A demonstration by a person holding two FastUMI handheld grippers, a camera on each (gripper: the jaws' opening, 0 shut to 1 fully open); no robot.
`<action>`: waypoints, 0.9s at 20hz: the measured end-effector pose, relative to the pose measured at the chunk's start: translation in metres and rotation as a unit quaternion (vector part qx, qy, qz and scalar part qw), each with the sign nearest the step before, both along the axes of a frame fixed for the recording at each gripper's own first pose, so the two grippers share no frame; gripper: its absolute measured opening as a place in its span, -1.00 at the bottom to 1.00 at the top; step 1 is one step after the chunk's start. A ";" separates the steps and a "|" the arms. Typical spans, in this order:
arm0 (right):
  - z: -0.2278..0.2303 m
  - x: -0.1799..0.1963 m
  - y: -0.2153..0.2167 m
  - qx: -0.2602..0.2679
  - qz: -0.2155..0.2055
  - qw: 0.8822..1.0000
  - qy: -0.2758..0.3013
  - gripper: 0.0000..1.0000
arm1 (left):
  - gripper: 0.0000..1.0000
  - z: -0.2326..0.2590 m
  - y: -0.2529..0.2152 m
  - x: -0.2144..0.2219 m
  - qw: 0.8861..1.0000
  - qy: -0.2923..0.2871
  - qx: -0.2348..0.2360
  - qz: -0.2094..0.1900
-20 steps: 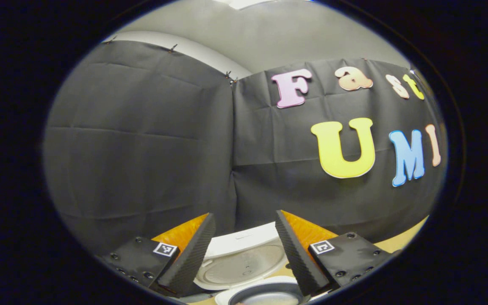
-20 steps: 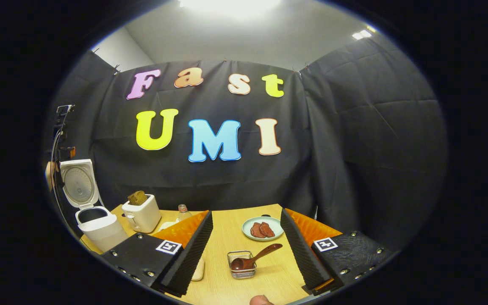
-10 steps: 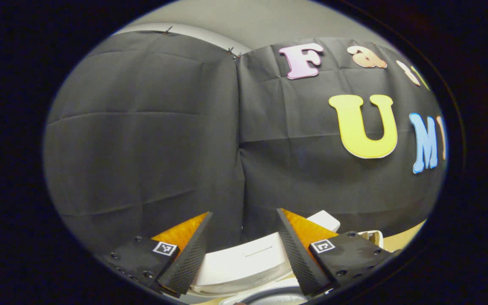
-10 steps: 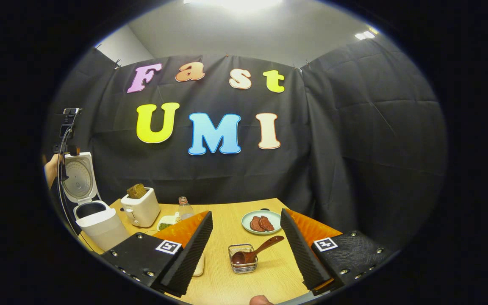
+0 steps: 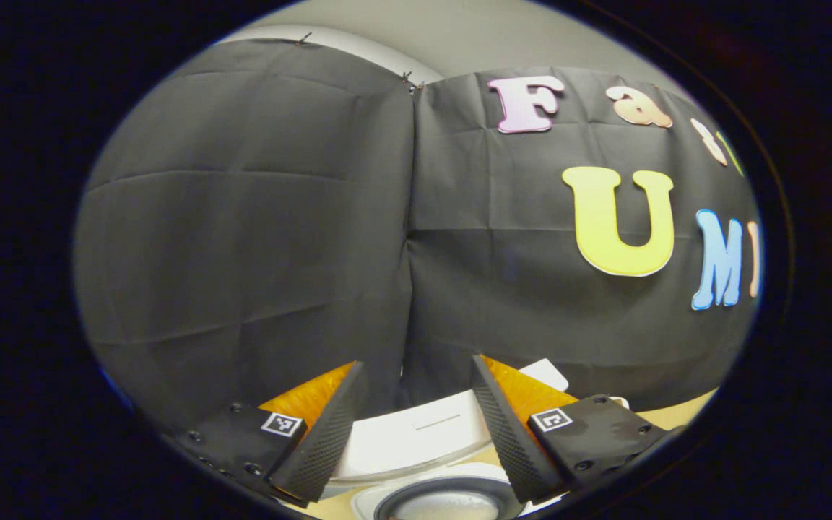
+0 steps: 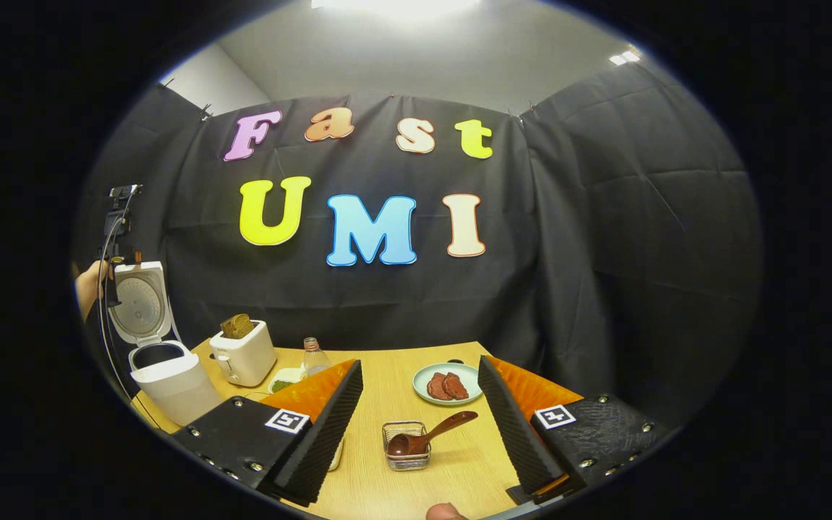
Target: Close the left gripper, press the button to open the rice cooker; take a wooden spoon from the chopstick holder with the right hand, scoop a spoonful of rice and pour it into the rice cooker, then put the wooden spoon back into the chopstick holder.
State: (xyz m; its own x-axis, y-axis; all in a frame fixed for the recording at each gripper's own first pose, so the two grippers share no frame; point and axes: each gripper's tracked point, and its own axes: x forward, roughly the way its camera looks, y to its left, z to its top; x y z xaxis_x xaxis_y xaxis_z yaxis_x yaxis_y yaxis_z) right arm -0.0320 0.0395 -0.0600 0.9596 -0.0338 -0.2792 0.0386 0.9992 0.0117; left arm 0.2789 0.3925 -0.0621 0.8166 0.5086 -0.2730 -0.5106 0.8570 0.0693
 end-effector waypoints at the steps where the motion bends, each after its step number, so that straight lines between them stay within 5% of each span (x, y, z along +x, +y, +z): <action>1: 0.000 0.000 -0.004 0.002 0.002 1.000 0.000 0.96 | 0.98 0.000 -0.005 -0.002 1.000 0.005 -0.002 -0.001; 18: 0.001 -0.002 -0.062 0.001 0.035 0.999 0.000 0.95 | 0.95 -0.045 -0.098 -0.060 0.998 0.051 -0.037 -0.016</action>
